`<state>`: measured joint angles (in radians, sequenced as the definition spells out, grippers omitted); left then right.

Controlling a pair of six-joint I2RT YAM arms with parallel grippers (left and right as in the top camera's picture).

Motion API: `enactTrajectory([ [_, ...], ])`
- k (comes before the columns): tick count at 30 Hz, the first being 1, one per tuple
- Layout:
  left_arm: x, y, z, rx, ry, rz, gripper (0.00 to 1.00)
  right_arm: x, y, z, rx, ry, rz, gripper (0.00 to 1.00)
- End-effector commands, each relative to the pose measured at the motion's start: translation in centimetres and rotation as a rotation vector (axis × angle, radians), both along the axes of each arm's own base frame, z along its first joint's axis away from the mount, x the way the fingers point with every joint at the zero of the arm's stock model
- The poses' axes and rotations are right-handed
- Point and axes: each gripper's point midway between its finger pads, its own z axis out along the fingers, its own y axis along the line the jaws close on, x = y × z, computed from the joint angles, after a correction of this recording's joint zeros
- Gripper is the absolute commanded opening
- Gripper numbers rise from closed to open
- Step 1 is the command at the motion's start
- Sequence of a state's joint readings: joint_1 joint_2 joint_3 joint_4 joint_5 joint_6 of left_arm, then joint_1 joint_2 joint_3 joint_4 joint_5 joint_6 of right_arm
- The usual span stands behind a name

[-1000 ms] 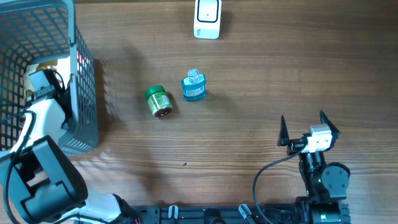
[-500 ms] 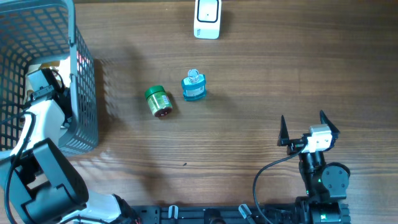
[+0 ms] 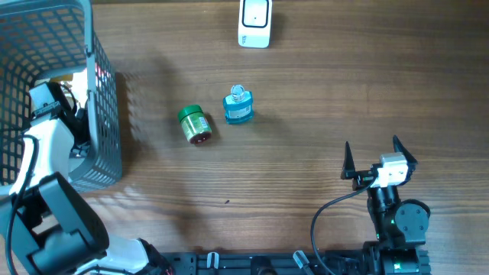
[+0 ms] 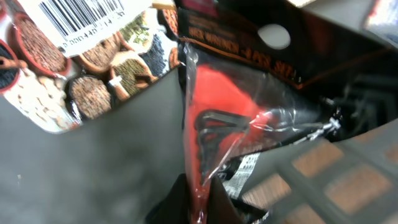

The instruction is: Scan the item barcode

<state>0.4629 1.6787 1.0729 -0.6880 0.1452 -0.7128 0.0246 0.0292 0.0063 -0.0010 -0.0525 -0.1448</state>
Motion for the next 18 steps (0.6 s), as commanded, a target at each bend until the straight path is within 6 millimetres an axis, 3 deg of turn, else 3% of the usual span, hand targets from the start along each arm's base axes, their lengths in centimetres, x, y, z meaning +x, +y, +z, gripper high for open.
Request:
enactTrajectory([
  [1, 2.4, -1.9, 5.2, -0.072, -0.188, -0.052, 0.04, 0.0, 0.3, 0.0, -0.012, -0.003, 0.017, 1.00],
  [9, 2.4, -1.7, 9.1, -0.058, -0.303, -0.053, 0.04, 0.0, 0.3, 0.0, -0.012, -0.003, 0.017, 1.00],
  [18, 0.8, 1.4, 13.3, -0.076, -0.460, 0.024, 0.04, 0.0, 0.3, 0.0, -0.012, -0.003, 0.017, 1.00],
])
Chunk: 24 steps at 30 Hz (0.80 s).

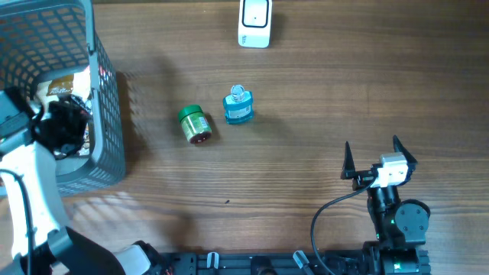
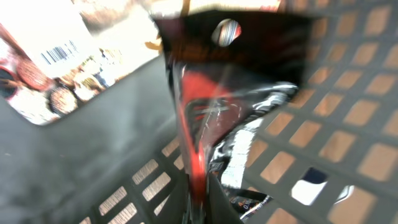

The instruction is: Scan the item barcode

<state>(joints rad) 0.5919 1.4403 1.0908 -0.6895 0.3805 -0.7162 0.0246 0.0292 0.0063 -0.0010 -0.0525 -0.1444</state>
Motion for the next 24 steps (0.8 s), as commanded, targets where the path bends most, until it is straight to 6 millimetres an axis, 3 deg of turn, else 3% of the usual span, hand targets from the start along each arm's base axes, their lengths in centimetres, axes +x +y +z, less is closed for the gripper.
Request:
enactTrajectory([
  [1, 0.2, 0.4, 4.4, -0.015, -0.158, -0.015, 0.04, 0.0, 0.3, 0.0, -0.012, -0.003, 0.017, 1.00],
  [8, 0.0, -0.7, 9.0, -0.005, -0.309, -0.044, 0.04, 0.0, 0.3, 0.0, -0.012, -0.003, 0.017, 1.00],
  [11, 0.6, -2.4, 11.4, -0.050, -0.417, -0.126, 0.04, 0.0, 0.3, 0.0, -0.013, -0.003, 0.017, 1.00],
  [15, 1.5, -6.2, 17.8, -0.251, -0.671, -0.299, 0.04, 0.0, 0.3, 0.0, -0.012, -0.003, 0.017, 1.00],
  [19, 1.1, -8.2, 22.1, -0.353, -0.796, -0.433, 0.04, 0.0, 0.3, 0.0, -0.013, -0.003, 0.017, 1.00],
  [22, 1.1, -8.4, 24.7, -0.354, -0.865, -0.465, 0.04, 0.0, 0.3, 0.0, -0.012, -0.003, 0.017, 1.00],
  [24, 1.4, -7.9, 25.3, -0.320, -0.892, -0.449, 0.04, 0.0, 0.3, 0.0, -0.012, -0.003, 0.017, 1.00],
])
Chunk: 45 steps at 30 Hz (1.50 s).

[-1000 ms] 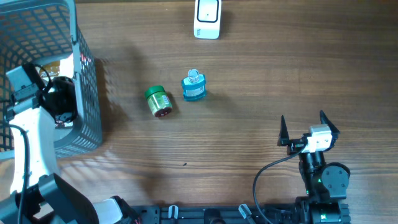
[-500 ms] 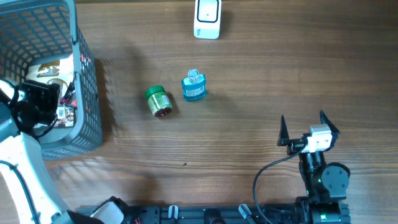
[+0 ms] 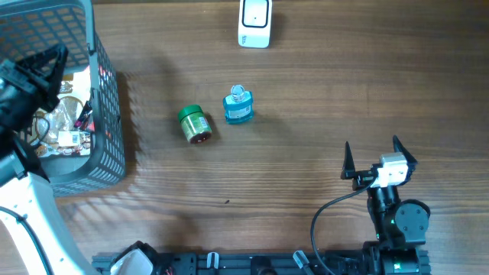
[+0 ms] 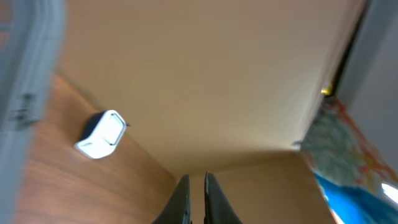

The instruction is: Scan the item barcode

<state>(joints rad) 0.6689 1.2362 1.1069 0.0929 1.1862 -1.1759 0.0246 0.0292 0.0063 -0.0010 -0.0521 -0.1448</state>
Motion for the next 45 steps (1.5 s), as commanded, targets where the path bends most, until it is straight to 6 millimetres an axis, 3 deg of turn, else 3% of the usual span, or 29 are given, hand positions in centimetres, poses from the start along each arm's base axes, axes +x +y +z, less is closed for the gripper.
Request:
enactTrajectory([
  [1, -0.7, -0.7, 1.3, -0.092, 0.027, -0.043, 0.04, 0.0, 0.3, 0.0, -0.012, -0.003, 0.018, 1.00],
  [5, -0.2, 0.3, 1.1, -0.052, 0.004, 0.022, 0.04, 0.0, 0.3, 0.0, -0.012, -0.003, 0.018, 1.00],
  [6, 0.2, 1.0, 0.6, -0.027, 0.007, 0.064, 0.04, 0.0, 0.3, 0.0, -0.012, -0.003, 0.018, 1.00],
  [7, 0.6, 2.2, -1.2, -0.025, 0.067, 0.147, 0.04, 0.0, 0.3, 0.0, -0.013, -0.003, 0.018, 1.00],
  [8, 0.8, 3.2, -2.7, -0.019, 0.122, 0.209, 0.12, 0.0, 0.3, 0.0, -0.012, -0.003, 0.018, 1.00],
  [10, 0.6, 5.5, -7.0, 0.012, 0.287, 0.365, 0.49, 0.0, 0.3, 0.0, -0.012, -0.003, 0.018, 1.00],
  [11, 0.1, 6.5, -9.1, 0.039, 0.367, 0.434, 0.56, 0.0, 0.3, 0.0, -0.012, -0.003, 0.018, 1.00],
  [12, -0.6, 7.6, -11.4, 0.078, 0.466, 0.504, 0.72, 0.0, 0.3, 0.0, -0.012, -0.003, 0.017, 1.00],
  [14, -1.6, 8.6, -14.2, 0.150, 0.585, 0.570, 1.00, 0.0, 0.3, 0.0, -0.012, -0.003, 0.018, 1.00],
  [19, -0.9, 8.9, -17.2, 0.250, 0.673, 0.570, 1.00, 0.0, 0.3, 0.0, -0.012, -0.003, 0.018, 1.00],
  [22, -0.2, 9.1, -21.1, 0.319, 0.795, 0.585, 1.00, 0.0, 0.3, 0.0, -0.012, -0.003, 0.018, 1.00],
  [26, 1.0, 7.7, -25.9, 0.345, 0.923, 0.527, 1.00, 0.0, 0.3, 0.0, -0.012, -0.003, 0.018, 1.00],
  [33, 0.1, 7.9, -33.5, 0.318, 1.155, 0.533, 1.00, 0.0, 0.3, 0.0, -0.012, -0.003, 0.018, 1.00],
  [40, -0.5, 7.8, -37.4, 0.311, 1.252, 0.507, 1.00, 0.0, 0.3, 0.0, -0.012, -0.003, 0.018, 1.00],
  [41, -0.4, 7.9, -37.7, 0.310, 1.256, 0.506, 0.98, 0.0, 0.3, 0.0, -0.012, -0.003, 0.018, 1.00],
  [43, -0.2, 8.0, -38.2, 0.305, 1.254, 0.511, 0.85, 0.0, 0.3, 0.0, -0.011, -0.003, 0.018, 1.00],
  [45, 0.0, 8.0, -38.6, 0.282, 1.260, 0.528, 0.57, 0.0, 0.3, 0.0, -0.012, -0.003, 0.018, 1.00],
])
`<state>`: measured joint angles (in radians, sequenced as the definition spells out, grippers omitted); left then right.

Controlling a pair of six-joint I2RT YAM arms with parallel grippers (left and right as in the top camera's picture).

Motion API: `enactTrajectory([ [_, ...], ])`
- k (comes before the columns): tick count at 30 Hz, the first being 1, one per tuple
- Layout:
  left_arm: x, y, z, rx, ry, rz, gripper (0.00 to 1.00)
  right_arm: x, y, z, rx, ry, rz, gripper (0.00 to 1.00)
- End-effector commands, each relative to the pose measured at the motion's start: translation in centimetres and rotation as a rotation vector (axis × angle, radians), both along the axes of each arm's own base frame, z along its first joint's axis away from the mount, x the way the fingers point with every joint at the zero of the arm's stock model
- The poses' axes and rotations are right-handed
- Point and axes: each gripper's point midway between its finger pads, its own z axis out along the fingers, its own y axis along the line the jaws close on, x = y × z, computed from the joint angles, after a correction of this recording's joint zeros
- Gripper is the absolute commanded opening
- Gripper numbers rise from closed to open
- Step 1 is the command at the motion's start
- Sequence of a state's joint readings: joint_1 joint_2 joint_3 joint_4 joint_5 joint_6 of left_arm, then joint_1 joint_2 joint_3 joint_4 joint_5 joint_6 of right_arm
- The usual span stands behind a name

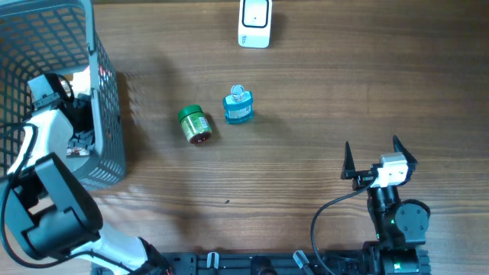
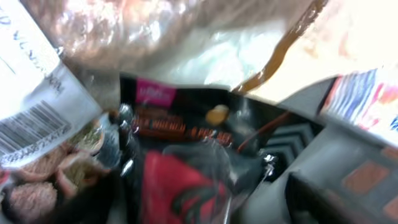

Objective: Scan the item barcode
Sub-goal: 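Lift the wrench package out of the basket with the left gripper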

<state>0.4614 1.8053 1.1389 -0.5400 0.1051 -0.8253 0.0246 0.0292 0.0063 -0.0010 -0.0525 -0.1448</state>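
Inside the grey wire basket [image 1: 107, 114], my left gripper [image 1: 79, 126] is down among the packets. In the left wrist view, the left gripper [image 2: 205, 208] is open, with a dark finger blurred on each side of a black-and-red packet [image 2: 180, 180] in clear wrap. A seed-print packet with a white barcode label [image 2: 34, 127] lies to its left. At the back edge of the table is the white scanner [image 1: 254, 23]. My right gripper [image 1: 372, 156] rests open at the front right, holding nothing.
A green jar [image 1: 194, 124] lies on its side mid-table beside a blue bottle [image 1: 238, 105]. More crinkled packets [image 2: 186, 37] fill the basket above the black-and-red one. The basket's tall mesh walls surround the left arm.
My left gripper was raised with its fingers together, empty and facing the wall. Now it is back down in the basket, open around the black-and-red packet. The right arm is unchanged.
My left gripper was shut on the black-and-red packet low in the basket. Then it held that packet higher against the mesh. Then it was up, shut and empty. Now it is down in the basket again, open over the same packet.
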Motion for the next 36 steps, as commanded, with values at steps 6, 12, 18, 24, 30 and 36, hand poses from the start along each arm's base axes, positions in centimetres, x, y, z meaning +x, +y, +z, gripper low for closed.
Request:
enactTrajectory([
  [6, -1.3, -1.4, -4.8, -0.094, 0.100, 0.030, 0.50, 0.0, 0.3, 0.0, -0.012, -0.003, 0.017, 1.00],
  [12, -0.4, -3.7, -4.9, -0.229, 0.052, -0.004, 0.20, 0.0, 0.3, 0.0, -0.011, -0.003, 0.017, 1.00],
  [18, -0.1, -4.4, -4.5, -0.277, 0.032, -0.003, 0.04, 0.0, 0.3, 0.0, -0.012, -0.003, 0.017, 1.00],
  [24, 1.0, -4.4, -2.3, -0.289, -0.020, -0.009, 0.04, 0.0, 0.3, 0.0, -0.012, -0.003, 0.017, 1.00],
  [30, 2.1, -3.9, 3.0, -0.257, -0.092, -0.025, 0.04, 0.0, 0.3, 0.0, -0.012, -0.003, 0.017, 1.00],
  [36, 2.5, -2.3, 9.4, -0.189, -0.216, -0.014, 0.04, 0.0, 0.3, 0.0, -0.012, -0.003, 0.017, 1.00],
])
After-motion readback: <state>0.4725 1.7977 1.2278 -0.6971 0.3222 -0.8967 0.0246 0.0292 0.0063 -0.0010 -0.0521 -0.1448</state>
